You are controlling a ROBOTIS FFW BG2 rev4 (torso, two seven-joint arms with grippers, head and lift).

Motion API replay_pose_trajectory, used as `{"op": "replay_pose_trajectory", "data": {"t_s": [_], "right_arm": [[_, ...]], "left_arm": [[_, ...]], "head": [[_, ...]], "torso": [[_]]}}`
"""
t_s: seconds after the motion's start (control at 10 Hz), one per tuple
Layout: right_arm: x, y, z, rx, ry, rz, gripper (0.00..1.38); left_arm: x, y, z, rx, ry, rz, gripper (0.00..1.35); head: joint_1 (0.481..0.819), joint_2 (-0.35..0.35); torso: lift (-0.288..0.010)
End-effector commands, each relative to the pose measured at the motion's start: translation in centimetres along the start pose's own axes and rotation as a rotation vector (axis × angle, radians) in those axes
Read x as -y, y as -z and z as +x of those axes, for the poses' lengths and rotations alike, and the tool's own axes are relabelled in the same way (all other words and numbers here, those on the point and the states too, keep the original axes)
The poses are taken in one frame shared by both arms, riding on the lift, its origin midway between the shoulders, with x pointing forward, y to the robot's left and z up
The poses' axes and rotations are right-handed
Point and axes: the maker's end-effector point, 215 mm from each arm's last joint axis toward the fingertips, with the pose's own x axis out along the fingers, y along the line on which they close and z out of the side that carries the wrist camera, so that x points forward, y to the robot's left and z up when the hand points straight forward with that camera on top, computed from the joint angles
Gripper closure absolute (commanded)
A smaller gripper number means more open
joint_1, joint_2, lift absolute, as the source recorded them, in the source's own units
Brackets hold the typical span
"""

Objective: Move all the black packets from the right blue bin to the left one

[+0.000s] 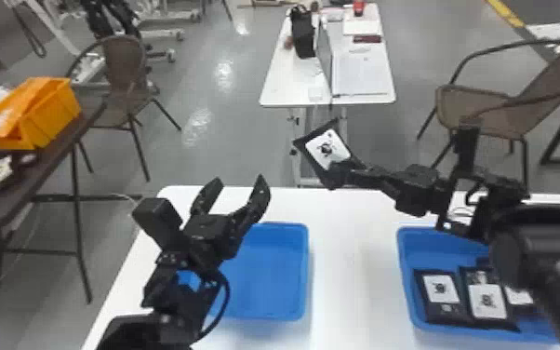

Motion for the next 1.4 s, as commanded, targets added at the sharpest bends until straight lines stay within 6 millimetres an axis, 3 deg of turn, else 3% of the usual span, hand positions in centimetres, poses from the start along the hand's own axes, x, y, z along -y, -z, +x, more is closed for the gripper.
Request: {"op": "replay_pose_trajectory", "data": {"t_s": [0.0,0.2,0.5,1.2,1.3], "right_arm": [[-2.0,-0.5,2.4,0.001,-0.102,0.025,1.19],[-4.1,-0.2,3.9,0.003,-0.186,0.062,1.19],[-4.1,0.1,3.9,-0.001,-0.189,0.068,1.19],[-4.8,1.8,5.1,-0.045,-0.213,0.086,1.19],[-4.7,2.0,5.0,-0.046,-0.209,0.09,1.19]], "left_arm": [[1.0,0.6,0.5,-0.024,0.039,-0.107,0.22],[2.8,0.4,1.0,-0.037,0.121,-0.276,0.22],[4.6,-2.6,1.4,0.044,0.21,-0.374,0.23],[7.9,-1.0,2.1,-0.061,0.312,-0.395,0.26],[8.1,-0.5,2.3,-0.097,0.312,-0.376,0.65]], "head": [[0.695,0.176],[0.695,0.202],[0.695,0.203],[0.695,0.18],[0.695,0.18]], "torso": [[0.0],[0.0],[0.0],[0.0],[0.0]]}}
